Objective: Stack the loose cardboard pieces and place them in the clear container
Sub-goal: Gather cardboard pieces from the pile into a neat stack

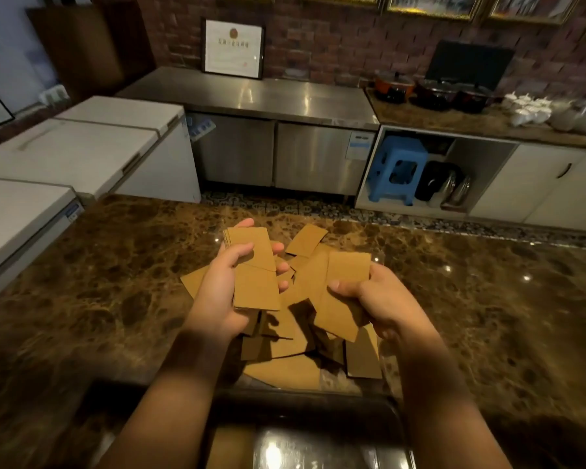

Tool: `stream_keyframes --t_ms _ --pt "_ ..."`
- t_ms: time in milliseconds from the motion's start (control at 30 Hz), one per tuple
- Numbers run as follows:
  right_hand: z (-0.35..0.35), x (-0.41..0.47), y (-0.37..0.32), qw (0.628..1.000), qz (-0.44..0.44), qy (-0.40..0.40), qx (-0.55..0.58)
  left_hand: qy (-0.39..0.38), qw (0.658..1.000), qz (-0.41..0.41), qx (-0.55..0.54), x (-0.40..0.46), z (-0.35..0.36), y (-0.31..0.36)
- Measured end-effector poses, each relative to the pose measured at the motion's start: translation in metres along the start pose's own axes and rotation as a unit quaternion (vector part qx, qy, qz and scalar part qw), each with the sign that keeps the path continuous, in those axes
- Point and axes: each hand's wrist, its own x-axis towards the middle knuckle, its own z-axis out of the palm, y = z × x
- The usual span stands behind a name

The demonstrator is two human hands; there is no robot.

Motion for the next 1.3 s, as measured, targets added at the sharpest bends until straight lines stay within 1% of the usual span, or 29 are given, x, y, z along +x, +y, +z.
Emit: stream_keyframes --t_ms 100,200,267,400,567,633,733,800,867,1000,1067,1133,1200,1267,1300 --pt "-0.006 -0.014 -0.027 0.988 -0.032 -0.033 0.147 -0.014 1.000 0.013 -0.002 -0.004 0.012 0.008" --pt "-0.008 -0.027 -0.047 0.969 -0.037 -0.063 0.234 -0.028 0.999 0.046 0.001 -0.007 0.025 0.020" --pt "-0.009 -0.035 -0.058 0.957 -0.043 -0.066 0.279 -0.035 0.997 0.069 0.005 -0.010 0.032 0.029" --pt "-0.007 -0.046 -0.072 0.941 -0.054 -0.053 0.329 -0.051 0.994 0.097 0.009 -0.016 0.041 0.038" --pt "-0.002 -0.054 -0.079 0.923 -0.079 -0.063 0.372 -0.070 0.993 0.091 0.014 -0.022 0.048 0.035" --pt "0.000 -0.057 -0.080 0.923 -0.109 -0.042 0.368 -0.074 0.994 0.079 0.010 -0.023 0.051 0.033" --pt "0.002 -0.063 -0.082 0.921 -0.184 0.022 0.344 -0.076 0.996 0.036 -0.003 -0.022 0.053 0.031" --pt "0.001 -0.066 -0.084 0.915 -0.194 0.038 0.351 -0.071 0.997 0.017 0.006 -0.021 0.053 0.031" --pt "-0.001 -0.068 -0.086 0.919 -0.185 0.024 0.346 -0.069 0.997 0.019 0.020 -0.019 0.051 0.031" --pt "0.005 -0.068 -0.086 0.938 -0.158 -0.014 0.308 -0.078 0.997 0.016 0.008 -0.020 0.055 0.030" --pt "0.007 -0.069 -0.085 0.940 -0.168 -0.022 0.297 -0.086 0.996 0.007 -0.002 -0.020 0.057 0.030" --pt "0.005 -0.070 -0.084 0.937 -0.202 -0.032 0.282 -0.101 0.995 0.000 -0.008 -0.020 0.056 0.030" --pt "0.001 -0.071 -0.084 0.935 -0.270 -0.051 0.225 -0.112 0.994 -0.004 0.005 -0.020 0.054 0.033" --pt "-0.002 -0.071 -0.083 0.922 -0.366 -0.046 0.120 -0.121 0.992 -0.008 0.032 -0.022 0.053 0.036" --pt "-0.002 -0.070 -0.082 0.910 -0.411 -0.033 0.045 -0.126 0.991 -0.008 0.040 -0.023 0.053 0.037"
